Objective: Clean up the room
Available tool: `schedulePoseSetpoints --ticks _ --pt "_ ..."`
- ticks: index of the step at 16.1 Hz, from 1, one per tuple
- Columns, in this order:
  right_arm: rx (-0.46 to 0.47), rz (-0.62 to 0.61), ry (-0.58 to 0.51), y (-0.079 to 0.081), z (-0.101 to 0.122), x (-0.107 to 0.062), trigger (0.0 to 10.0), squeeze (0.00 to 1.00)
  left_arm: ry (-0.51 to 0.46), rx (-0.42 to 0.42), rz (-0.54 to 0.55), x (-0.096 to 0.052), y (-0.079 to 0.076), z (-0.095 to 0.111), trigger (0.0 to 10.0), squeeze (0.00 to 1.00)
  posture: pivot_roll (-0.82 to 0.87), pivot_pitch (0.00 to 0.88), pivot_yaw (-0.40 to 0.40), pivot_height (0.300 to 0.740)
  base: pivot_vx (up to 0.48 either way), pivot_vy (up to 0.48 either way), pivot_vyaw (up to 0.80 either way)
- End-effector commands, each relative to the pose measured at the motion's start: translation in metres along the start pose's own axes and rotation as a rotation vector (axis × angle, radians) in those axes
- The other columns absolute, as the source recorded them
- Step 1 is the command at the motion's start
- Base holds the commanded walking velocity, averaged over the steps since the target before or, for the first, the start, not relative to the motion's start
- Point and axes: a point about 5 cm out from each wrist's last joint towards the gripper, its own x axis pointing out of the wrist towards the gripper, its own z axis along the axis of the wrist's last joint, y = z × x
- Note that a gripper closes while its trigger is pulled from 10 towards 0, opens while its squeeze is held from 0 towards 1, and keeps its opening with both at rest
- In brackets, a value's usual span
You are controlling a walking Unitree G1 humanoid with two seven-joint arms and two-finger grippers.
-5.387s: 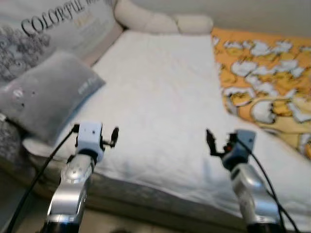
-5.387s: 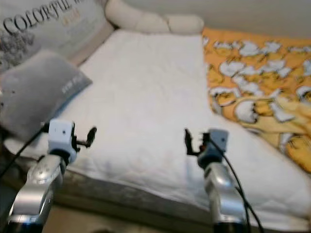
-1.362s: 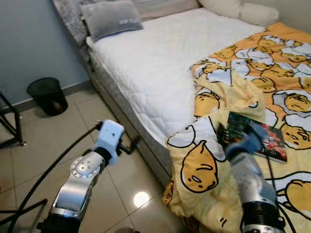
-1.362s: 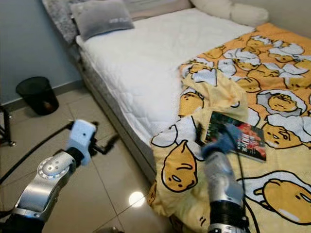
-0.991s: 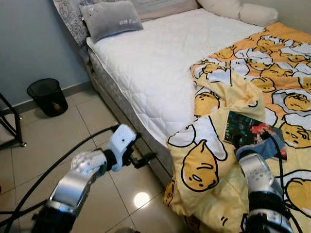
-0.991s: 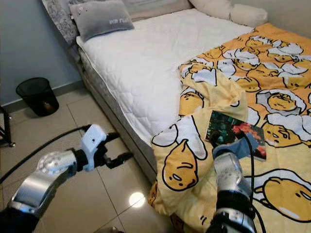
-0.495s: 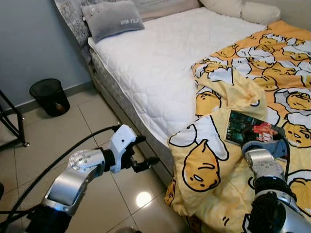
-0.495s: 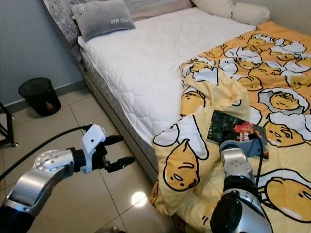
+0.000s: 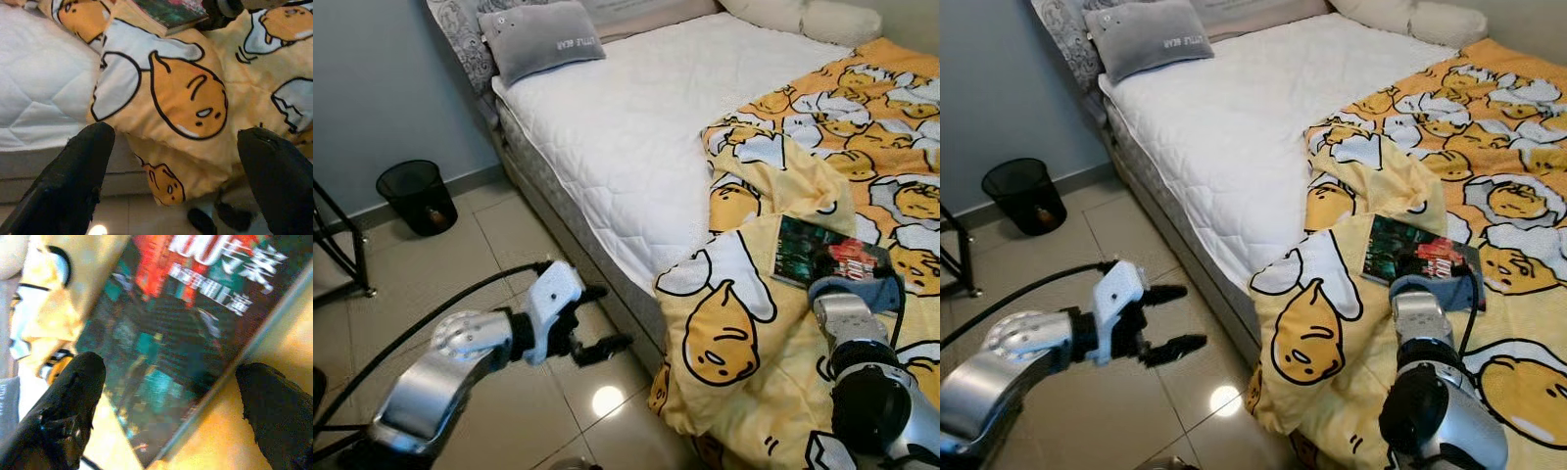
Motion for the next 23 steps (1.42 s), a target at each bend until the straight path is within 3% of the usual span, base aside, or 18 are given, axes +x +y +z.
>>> schedulePoseSetpoints --ticks 1,6,7,12,15,17,19,20,23 --pt "0.0 -0.029 -0.013 -0.004 0.0 0.0 10.0 0.0 0.008 0.0 -0.008 -0.004 -0.003 0.001 10.0 0.73 0.03 0.035 0.081 0.74 0.0 0.0 0.0" --pt "-0.019 -0.053 -0.051 -0.017 0.005 -0.001 10.0 0.0 0.024 -0.006 -0.016 -0.004 -0.008 0.0 10.0 0.73 0.04 0.056 0.086 0.74 0.0 0.0 0.0" --pt "0.049 -0.032 -0.083 -0.015 0.01 0.0 10.0 0.0 0.03 -0.009 -0.018 -0.007 -0.01 0.001 10.0 0.73 0.06 0.075 0.092 0.74 0.0 0.0 0.0" --pt "0.187 0.044 -0.157 -0.004 0.023 0.001 10.0 0.0 0.048 -0.019 -0.023 -0.016 -0.015 0.002 10.0 0.73 0.11 0.099 0.1 0.74 0.0 0.0 0.0" --pt "0.28 0.135 -0.245 0.014 0.043 0.001 10.0 0.0 0.06 -0.029 -0.016 -0.024 -0.018 0.002 10.0 0.73 0.13 0.118 0.1 0.74 0.0 0.0 0.0" --pt "0.31 0.157 -0.283 0.017 0.052 0.0 10.0 0.0 0.067 -0.03 -0.02 -0.026 -0.019 0.004 10.0 0.73 0.14 0.125 0.102 0.74 0.0 0.0 0.0" --pt "0.325 0.171 -0.298 0.018 0.055 0.0 8.6 0.0 0.064 -0.028 -0.021 -0.026 -0.02 0.005 10.0 0.73 0.14 0.126 0.102 0.74 0.0 0.0 0.0" --pt "0.328 0.179 -0.298 0.019 0.056 0.0 4.9 0.0 0.059 -0.028 -0.019 -0.026 -0.02 0.006 10.0 0.73 0.14 0.128 0.104 0.74 0.0 0.0 0.0" --pt "0.317 0.181 -0.292 0.019 0.056 0.0 3.9 0.0 0.047 -0.028 -0.014 -0.025 -0.02 0.009 10.0 0.73 0.14 0.132 0.106 0.74 0.0 0.0 0.0"
